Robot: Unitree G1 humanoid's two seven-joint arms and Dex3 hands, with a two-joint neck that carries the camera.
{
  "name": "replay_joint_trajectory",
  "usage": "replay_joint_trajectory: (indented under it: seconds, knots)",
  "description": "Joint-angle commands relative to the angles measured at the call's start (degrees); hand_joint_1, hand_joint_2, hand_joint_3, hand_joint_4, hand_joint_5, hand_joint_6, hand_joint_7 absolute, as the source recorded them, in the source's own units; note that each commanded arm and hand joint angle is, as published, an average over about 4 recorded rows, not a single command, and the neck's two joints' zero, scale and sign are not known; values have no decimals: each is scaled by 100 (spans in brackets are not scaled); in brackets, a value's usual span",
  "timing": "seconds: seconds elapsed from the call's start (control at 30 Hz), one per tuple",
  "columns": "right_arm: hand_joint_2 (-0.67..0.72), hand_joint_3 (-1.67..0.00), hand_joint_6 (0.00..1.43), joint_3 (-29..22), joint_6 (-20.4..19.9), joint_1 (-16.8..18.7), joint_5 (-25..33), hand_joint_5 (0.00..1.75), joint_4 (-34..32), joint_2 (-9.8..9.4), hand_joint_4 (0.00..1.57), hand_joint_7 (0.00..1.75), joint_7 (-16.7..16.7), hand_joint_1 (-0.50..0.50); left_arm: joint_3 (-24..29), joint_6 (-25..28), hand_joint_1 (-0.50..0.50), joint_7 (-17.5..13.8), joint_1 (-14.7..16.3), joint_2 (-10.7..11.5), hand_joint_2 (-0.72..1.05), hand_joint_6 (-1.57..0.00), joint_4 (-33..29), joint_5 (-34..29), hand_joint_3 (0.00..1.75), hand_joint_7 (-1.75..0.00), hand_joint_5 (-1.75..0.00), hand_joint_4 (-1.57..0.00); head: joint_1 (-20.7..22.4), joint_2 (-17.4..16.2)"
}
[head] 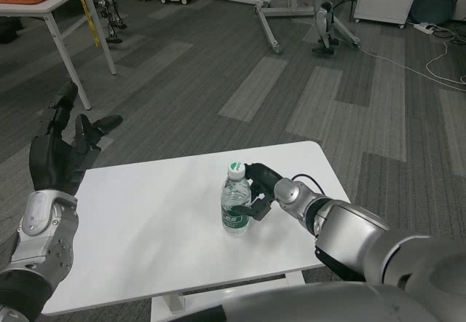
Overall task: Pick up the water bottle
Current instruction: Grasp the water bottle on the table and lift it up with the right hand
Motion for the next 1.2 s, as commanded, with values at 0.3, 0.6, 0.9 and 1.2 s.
replay_joint_trajectory:
  seconds: [0.3,0.6,0.9,1.2]
  knots:
    - [-60,-127,131,-338,-3,-21,17,126,-187,-1,134,168,-37,-46,26,-17,-46,11,40,-10,105,-29,-1,-2,79,-21,-72,-71,47,-25]
    - [-56,-127,128,-960,-38,254,17,126,-780,-67,142,168,137,-46,46,-17,-46,11,47,-1,105,-29,-1,-2,79,-21,-72,-71,70,-28]
    - [-54,-127,122,-1287,-29,382,-4,136,-1523,-289,145,161,581,-46,79,-17,-46,11,47,1,105,-27,-1,-8,79,-21,-72,-71,105,-29]
    - [-54,-127,118,-1652,-14,542,-18,136,-2415,-540,143,161,673,-46,96,-17,-46,11,31,8,105,-26,16,-2,79,-21,-72,-71,105,-29]
